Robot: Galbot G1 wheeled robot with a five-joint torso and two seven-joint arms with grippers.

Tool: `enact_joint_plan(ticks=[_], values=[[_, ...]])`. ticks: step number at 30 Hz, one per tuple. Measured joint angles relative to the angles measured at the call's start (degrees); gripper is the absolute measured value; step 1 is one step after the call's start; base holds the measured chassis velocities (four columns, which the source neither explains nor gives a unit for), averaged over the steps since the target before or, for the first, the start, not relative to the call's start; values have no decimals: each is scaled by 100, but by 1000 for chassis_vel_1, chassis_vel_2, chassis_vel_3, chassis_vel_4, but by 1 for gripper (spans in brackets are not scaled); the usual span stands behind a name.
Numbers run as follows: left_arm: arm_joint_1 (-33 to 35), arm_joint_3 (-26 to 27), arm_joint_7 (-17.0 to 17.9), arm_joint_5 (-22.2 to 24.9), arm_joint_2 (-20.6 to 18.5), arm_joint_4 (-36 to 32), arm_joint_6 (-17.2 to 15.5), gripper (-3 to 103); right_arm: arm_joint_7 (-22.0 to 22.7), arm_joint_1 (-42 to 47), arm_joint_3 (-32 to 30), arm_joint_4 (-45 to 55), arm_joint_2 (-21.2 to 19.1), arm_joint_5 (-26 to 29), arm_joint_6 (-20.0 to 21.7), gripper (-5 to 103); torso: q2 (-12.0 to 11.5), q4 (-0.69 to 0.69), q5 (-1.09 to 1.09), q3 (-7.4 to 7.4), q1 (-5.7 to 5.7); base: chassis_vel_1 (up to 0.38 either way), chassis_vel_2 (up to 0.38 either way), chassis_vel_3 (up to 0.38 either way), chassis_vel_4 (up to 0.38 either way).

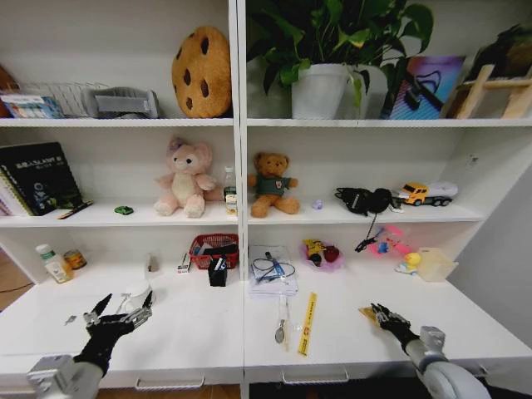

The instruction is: Organize the objects on the table.

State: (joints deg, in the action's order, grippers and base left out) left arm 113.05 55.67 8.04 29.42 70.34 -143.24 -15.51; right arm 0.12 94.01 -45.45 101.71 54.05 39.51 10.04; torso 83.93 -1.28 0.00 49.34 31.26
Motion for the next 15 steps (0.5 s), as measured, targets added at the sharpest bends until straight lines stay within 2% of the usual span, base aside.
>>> enact_joint_plan(ticks=[7,10,15], values=[[0,0,0,0,0,0,0,100,-79,-290,-120,49,-151,125,-35,0,0,-2,1,0,0,0,0,0,0],[0,0,1,0,0,0,0,100,-124,-684,-117,140,-288,370,58,0,0,1,-1,0,0,0,0,0,0],[0,0,1,0,0,-1,0,100,-298,-1715,583,-216,-457,629,140,0,0,1,1,1,0,0,0,0,0]])
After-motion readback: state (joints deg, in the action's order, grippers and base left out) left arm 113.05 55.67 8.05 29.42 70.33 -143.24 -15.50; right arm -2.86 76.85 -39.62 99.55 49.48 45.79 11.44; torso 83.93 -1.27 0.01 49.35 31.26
